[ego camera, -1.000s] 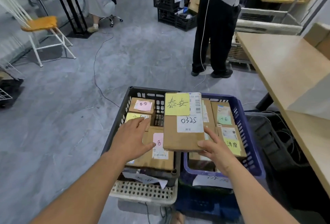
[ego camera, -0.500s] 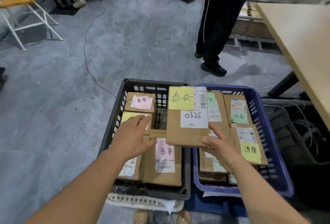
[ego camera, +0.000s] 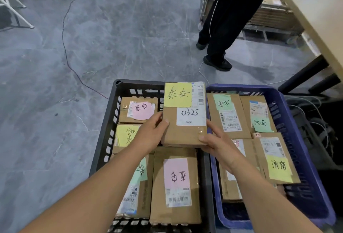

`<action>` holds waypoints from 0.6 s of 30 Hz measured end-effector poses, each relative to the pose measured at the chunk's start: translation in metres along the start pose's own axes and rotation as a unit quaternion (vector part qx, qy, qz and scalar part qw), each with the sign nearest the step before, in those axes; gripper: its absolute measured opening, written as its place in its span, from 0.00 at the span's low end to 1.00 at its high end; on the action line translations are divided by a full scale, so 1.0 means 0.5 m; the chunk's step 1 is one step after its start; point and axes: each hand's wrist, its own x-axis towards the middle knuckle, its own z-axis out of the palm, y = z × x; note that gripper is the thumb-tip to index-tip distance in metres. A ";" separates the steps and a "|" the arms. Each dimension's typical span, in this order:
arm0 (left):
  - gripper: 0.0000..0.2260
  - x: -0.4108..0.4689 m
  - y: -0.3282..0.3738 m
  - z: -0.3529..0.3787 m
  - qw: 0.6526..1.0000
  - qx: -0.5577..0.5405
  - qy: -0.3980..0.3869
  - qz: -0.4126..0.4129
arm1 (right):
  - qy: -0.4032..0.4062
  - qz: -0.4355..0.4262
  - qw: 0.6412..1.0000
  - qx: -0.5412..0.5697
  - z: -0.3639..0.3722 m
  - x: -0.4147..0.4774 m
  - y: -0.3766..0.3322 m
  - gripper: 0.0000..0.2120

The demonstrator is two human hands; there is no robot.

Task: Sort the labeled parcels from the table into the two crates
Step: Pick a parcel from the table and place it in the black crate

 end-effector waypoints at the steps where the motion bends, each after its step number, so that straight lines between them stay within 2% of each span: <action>1: 0.15 0.016 -0.008 0.001 1.000 -0.011 0.005 -0.005 | -0.001 0.000 0.999 -0.032 0.008 0.013 -0.010 0.38; 4: 0.15 0.053 -0.033 0.010 1.000 -0.014 0.016 -0.014 | 0.039 -0.009 0.989 -0.144 0.031 0.058 -0.033 0.17; 5: 0.16 0.063 -0.040 0.015 1.000 -0.013 0.017 -0.015 | 0.058 -0.015 0.980 -0.188 0.040 0.075 -0.036 0.16; 8: 0.17 0.092 -0.064 0.031 1.000 0.005 0.016 -0.026 | 0.094 -0.016 0.954 -0.284 0.060 0.126 -0.018 0.21; 12: 0.19 0.139 -0.101 0.051 0.996 0.056 0.021 -0.062 | 0.101 0.028 0.929 -0.356 0.086 0.166 0.013 0.25; 18: 0.19 0.183 -0.155 0.088 0.989 0.124 -0.011 -0.083 | 0.098 0.088 0.898 -0.419 0.116 0.218 0.049 0.38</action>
